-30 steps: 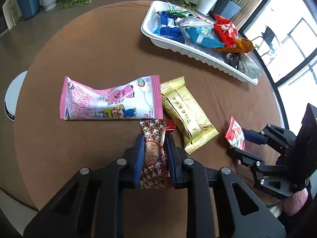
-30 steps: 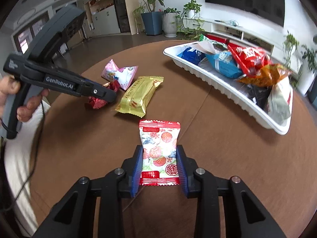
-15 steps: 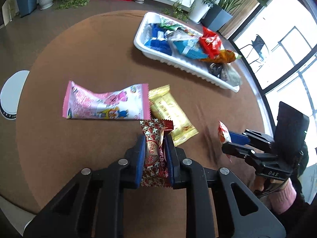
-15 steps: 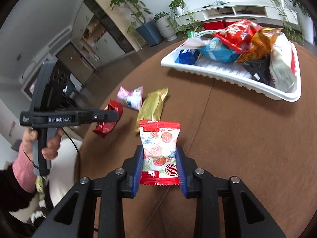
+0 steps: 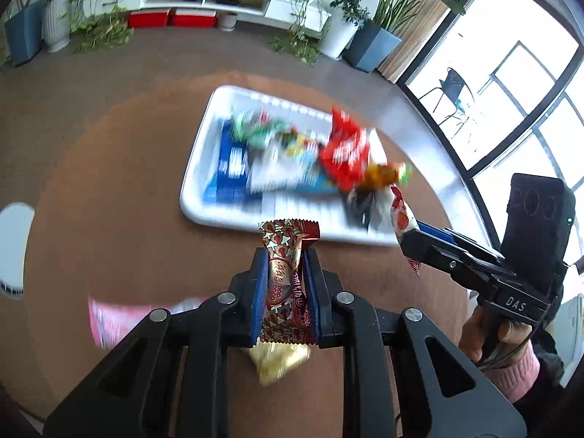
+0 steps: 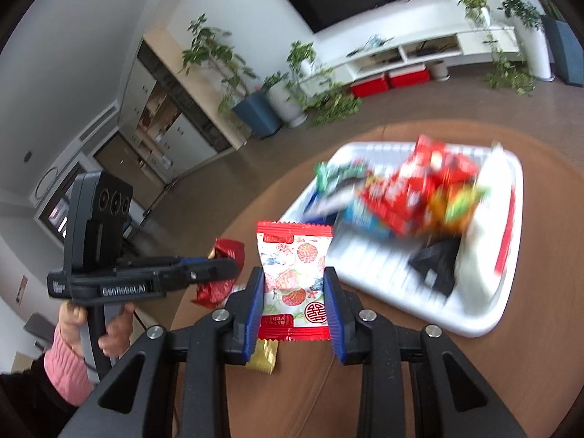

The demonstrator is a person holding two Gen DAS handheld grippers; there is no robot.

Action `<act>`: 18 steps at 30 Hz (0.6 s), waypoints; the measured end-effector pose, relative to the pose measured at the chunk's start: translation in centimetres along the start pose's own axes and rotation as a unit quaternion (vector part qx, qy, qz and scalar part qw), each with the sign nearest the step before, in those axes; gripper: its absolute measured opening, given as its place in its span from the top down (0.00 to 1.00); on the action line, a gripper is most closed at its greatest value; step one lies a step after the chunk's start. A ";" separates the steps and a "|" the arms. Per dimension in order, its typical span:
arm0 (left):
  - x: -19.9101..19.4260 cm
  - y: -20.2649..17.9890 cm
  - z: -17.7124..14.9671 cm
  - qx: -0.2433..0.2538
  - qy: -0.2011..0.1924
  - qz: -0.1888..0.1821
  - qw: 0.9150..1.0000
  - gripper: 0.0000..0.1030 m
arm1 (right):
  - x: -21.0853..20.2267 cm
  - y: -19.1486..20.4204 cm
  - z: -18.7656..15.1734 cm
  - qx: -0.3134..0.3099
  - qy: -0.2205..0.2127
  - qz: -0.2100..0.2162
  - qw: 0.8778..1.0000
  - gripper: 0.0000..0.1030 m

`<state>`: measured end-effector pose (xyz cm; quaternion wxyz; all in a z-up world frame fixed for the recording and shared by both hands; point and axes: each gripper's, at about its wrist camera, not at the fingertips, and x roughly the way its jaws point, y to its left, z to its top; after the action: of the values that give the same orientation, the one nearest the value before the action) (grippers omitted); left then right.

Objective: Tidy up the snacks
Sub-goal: 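Carry checkered wafer and red-white packet into the tray and open both tools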

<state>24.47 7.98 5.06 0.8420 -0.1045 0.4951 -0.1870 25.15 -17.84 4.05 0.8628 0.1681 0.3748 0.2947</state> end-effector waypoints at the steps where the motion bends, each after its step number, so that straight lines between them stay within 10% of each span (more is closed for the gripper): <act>1: 0.4 -0.2 1.2 0.001 -0.001 0.000 1.000 0.83 | 0.1 -0.3 0.7 0.005 -0.004 0.000 1.000 0.67; 18: 8.8 -2.5 11.1 0.039 0.009 0.038 0.998 0.83 | 6.8 -7.6 7.9 0.071 0.016 -0.080 0.994 0.67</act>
<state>37.45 1.93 4.38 0.8474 -0.0505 0.4987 -0.1748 37.63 -19.94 1.64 0.8635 0.1937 0.4206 0.1997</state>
